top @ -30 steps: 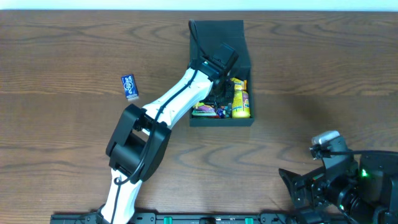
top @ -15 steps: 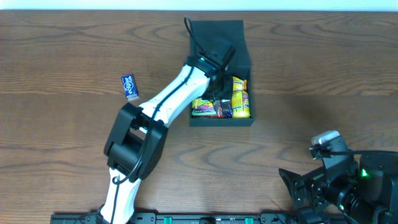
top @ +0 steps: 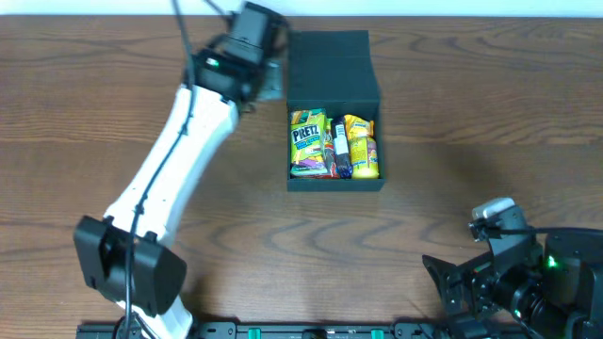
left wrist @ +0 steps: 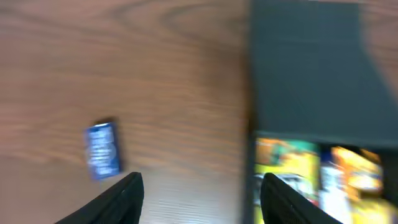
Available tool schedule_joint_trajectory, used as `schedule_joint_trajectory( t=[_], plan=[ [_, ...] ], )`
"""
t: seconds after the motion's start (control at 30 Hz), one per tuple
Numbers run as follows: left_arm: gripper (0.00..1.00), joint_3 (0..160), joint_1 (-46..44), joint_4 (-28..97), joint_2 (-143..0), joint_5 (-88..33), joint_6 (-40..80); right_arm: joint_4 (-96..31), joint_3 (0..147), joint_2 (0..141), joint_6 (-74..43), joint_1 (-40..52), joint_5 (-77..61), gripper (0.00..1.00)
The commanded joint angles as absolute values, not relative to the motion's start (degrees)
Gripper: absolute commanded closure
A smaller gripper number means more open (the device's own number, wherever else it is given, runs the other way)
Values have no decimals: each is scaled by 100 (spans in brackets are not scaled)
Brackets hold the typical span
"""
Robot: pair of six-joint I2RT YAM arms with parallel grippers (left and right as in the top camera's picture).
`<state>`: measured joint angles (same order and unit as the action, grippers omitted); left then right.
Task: Pack container
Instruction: 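Grasp the blue Eclipse mints tin with the left gripper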
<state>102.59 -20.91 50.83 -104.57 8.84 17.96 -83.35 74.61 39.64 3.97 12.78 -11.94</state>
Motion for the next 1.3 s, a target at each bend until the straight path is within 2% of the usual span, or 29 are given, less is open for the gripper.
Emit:
schedule_joint_trajectory(
  t=[0.0,0.27,0.6,0.7,0.8,1.13,1.27],
  plan=[
    [39,10278,-1557,5179,-10645,1157,1734,-8344,7496,3964,329,1229,-1179,1],
    [40,10125,-574,5269,-11183,1031,1949,-8344,7496,3964,329,1229,-1179,1],
    [37,9942,-451,5260,-12248,803,2080,-8344,7494,3964,329,1229,-1179,1],
    [29,9942,-390,5253,-12457,541,2075,-8344,7494,3964,329,1229,-1179,1],
    [32,9942,-340,5271,-12610,327,2075,-8344,7494,3964,329,1229,-1179,1],
    [31,9942,-276,5264,-13004,292,2058,-8344,7496,3964,329,1229,-1179,1],
    [36,9942,-248,5242,-13085,292,2056,-8344,7494,3964,329,1229,-1179,1]
  ],
)
